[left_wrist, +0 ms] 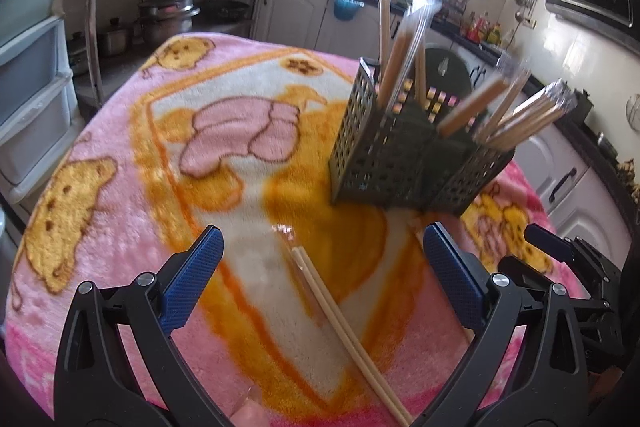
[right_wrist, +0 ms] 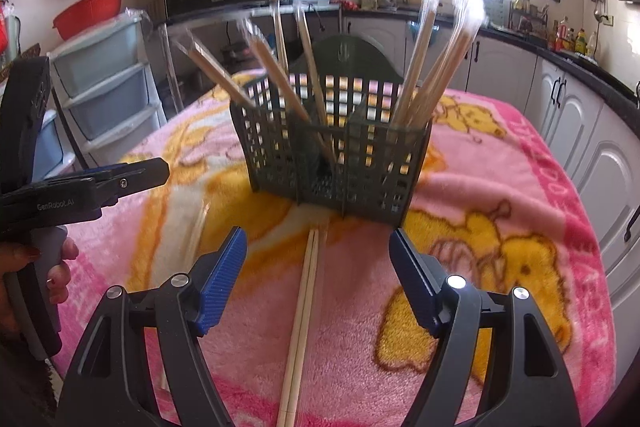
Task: Organize utensils
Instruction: 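Withdraw both tools from the caddy toward the loose chopsticks on the blanket, then close the left tool on a loose chopstick while the right tool closes on another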
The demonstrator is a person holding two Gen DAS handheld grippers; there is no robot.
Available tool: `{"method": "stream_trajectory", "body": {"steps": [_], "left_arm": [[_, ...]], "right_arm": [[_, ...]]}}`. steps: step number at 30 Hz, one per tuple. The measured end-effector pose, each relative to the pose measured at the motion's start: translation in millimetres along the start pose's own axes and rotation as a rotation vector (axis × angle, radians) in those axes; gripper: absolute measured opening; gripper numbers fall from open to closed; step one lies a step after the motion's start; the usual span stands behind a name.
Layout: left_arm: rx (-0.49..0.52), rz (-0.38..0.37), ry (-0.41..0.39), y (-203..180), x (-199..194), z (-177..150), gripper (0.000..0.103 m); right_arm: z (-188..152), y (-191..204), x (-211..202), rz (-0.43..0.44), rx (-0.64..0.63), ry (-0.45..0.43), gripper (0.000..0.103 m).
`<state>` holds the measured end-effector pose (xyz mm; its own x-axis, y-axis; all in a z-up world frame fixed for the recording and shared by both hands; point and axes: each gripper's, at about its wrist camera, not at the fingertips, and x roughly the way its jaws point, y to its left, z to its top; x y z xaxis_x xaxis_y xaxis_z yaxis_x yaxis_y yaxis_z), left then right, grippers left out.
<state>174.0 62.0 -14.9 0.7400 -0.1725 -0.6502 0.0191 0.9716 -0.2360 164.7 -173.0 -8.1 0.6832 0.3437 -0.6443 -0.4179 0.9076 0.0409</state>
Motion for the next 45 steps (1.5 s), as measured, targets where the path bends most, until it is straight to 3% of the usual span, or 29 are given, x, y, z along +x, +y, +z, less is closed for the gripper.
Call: {"method": "stream_trajectory", "body": {"steps": [10, 17, 21, 24, 29, 33, 36, 39, 45], "left_arm": [[-0.015, -0.007, 0.096, 8.0, 34.8, -11.9, 0.092], [-0.076, -0.044, 0.171, 19.1, 61.5, -11.5, 0.062], [-0.095, -0.039, 0.196, 22.8, 72.9, -6.7, 0.055], [-0.1, -0.03, 0.198, 25.8, 79.1, -2.3, 0.047], [-0.102, -0.003, 0.194, 31.7, 86.3, 2.9, 0.021], [-0.115, 0.001, 0.192, 39.6, 86.4, 2.8, 0.012], [-0.12, -0.006, 0.189, 43.0, 85.9, 1.9, 0.009], [-0.127, -0.019, 0.19, 44.4, 84.9, 2.0, 0.008], [-0.13, -0.048, 0.18, 42.4, 76.4, 2.4, 0.003]], "right_arm": [[-8.6, -5.4, 41.8, 0.036, 0.024, 0.127, 0.071], [1.9, -0.5, 72.5, 0.038, -0.009, 0.196, 0.064], [8.8, 3.3, 83.6, 0.02, -0.033, 0.214, 0.061], [13.6, 5.8, 91.7, 0.009, -0.036, 0.219, 0.058], [18.8, 7.4, 107.5, -0.005, -0.008, 0.253, 0.05], [20.5, 8.4, 115.3, -0.021, 0.007, 0.266, 0.046], [21.6, 11.2, 118.5, -0.032, 0.0, 0.269, 0.036], [23.9, 17.0, 121.2, -0.028, -0.007, 0.263, 0.019], [28.5, 24.5, 118.0, 0.005, -0.01, 0.245, 0.005]]}}
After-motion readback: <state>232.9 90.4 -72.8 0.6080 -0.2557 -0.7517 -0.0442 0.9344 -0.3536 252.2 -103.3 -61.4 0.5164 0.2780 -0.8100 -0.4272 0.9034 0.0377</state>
